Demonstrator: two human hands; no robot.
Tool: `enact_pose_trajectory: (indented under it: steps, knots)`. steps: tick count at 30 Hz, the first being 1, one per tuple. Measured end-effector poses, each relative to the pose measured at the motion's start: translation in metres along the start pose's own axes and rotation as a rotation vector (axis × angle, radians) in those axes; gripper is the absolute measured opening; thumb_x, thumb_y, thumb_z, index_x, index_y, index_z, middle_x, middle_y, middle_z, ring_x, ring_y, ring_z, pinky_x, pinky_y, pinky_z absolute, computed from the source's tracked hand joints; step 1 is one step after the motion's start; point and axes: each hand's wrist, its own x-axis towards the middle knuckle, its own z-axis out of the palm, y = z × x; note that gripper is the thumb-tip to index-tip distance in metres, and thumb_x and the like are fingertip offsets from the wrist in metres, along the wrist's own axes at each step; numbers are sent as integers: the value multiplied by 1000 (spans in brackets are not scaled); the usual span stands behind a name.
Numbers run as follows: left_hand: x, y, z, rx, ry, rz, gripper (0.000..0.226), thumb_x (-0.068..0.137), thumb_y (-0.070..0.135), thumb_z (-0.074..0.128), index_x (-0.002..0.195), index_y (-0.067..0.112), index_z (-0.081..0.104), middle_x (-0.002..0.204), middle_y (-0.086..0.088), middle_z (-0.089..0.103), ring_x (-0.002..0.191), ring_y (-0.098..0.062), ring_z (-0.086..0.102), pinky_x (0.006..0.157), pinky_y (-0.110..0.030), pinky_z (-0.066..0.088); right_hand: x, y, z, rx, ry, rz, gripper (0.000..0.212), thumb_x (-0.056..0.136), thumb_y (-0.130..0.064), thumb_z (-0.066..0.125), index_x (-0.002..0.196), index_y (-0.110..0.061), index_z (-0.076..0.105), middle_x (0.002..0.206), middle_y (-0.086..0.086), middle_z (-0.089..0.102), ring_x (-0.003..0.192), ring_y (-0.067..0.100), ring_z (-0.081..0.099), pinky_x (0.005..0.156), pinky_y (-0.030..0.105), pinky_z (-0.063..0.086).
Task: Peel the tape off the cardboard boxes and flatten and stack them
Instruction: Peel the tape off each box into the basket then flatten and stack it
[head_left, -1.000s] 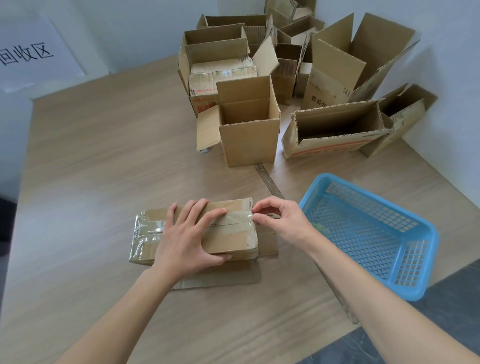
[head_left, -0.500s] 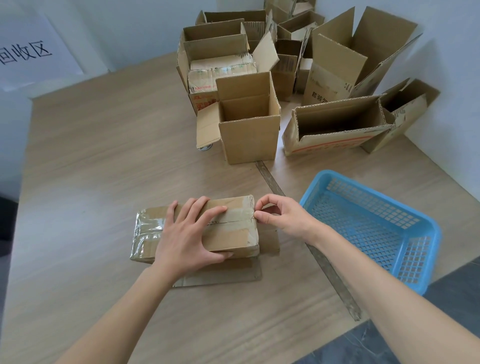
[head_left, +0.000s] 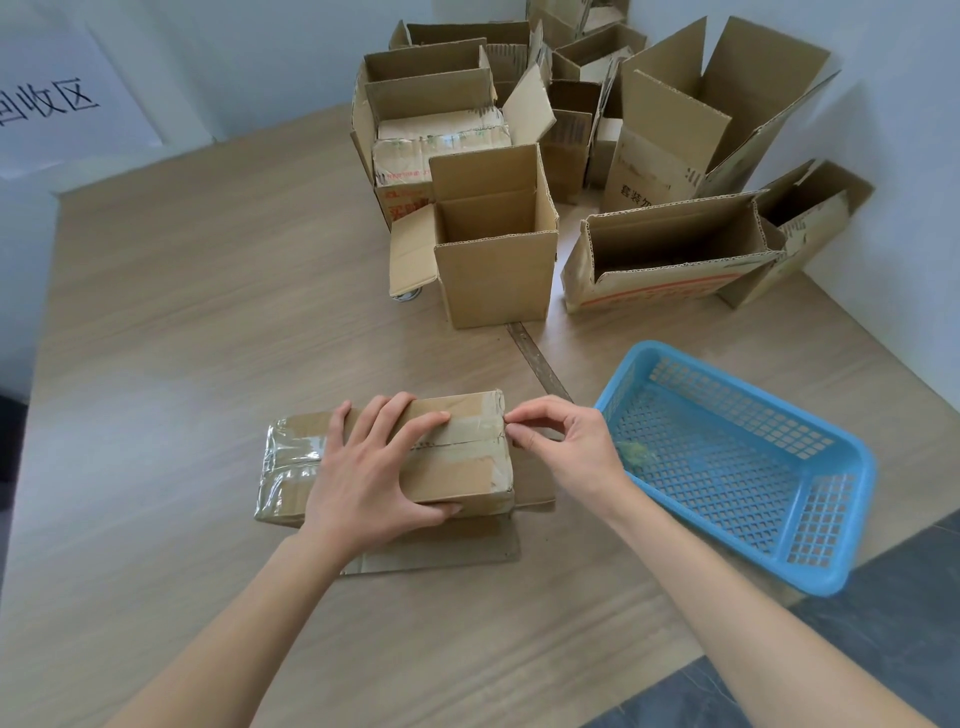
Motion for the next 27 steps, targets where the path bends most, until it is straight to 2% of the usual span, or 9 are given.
enact_pose_trajectory:
  steps: [5,8,12,15,19,23,27]
  knots:
    - [0,1,-1,4,-5,0,102,56,91,61,146,48,38,152,1,41,143,-26,38,120,-58,18,7,-6,-1,-29,-103,50,8,92,-4,72,92,-11,72,100,6,69,89,10,70,81,28,60]
    - [0,1,-1,5,-3,0,102,56,90,62,145,47,39,152,1,42,143,-27,39,121,-58,18,10,-10,-3,-175,-217,24,7,99,-7,62,96,-12,64,106,4,61,90,9,64,84,26,57]
    - [-1,2,-1,6,1,9,101,57,90,62,145,47,40,151,1,42,142,-26,39,121,-58,18,11,-12,-5,-341,-292,28,6,103,-12,53,99,-15,57,107,-2,56,100,12,56,92,24,46]
    - [0,1,-2,-5,9,6,100,57,90,61,145,47,40,151,1,42,142,-26,38,120,-58,18,7,-9,-8,-237,-240,64,5,101,-9,58,102,-14,60,110,1,62,105,11,61,99,28,49]
    - [1,0,0,1,10,8,100,58,91,60,145,47,39,151,1,41,142,-27,39,120,-58,18,-5,-3,-5,-70,-142,52,30,94,-3,69,121,-16,69,115,-2,71,107,8,69,96,22,53]
    - [1,0,1,-2,13,11,101,57,91,60,145,46,39,150,1,42,141,-27,39,120,-59,19,-15,3,5,6,13,3,29,90,1,73,118,-7,75,117,2,72,108,10,71,98,25,54]
    - [1,1,0,-4,15,10,101,57,91,61,145,46,39,150,1,42,141,-27,40,120,-59,19,-13,5,4,13,36,-14,23,87,2,75,109,-5,78,111,2,75,103,11,72,93,23,56]
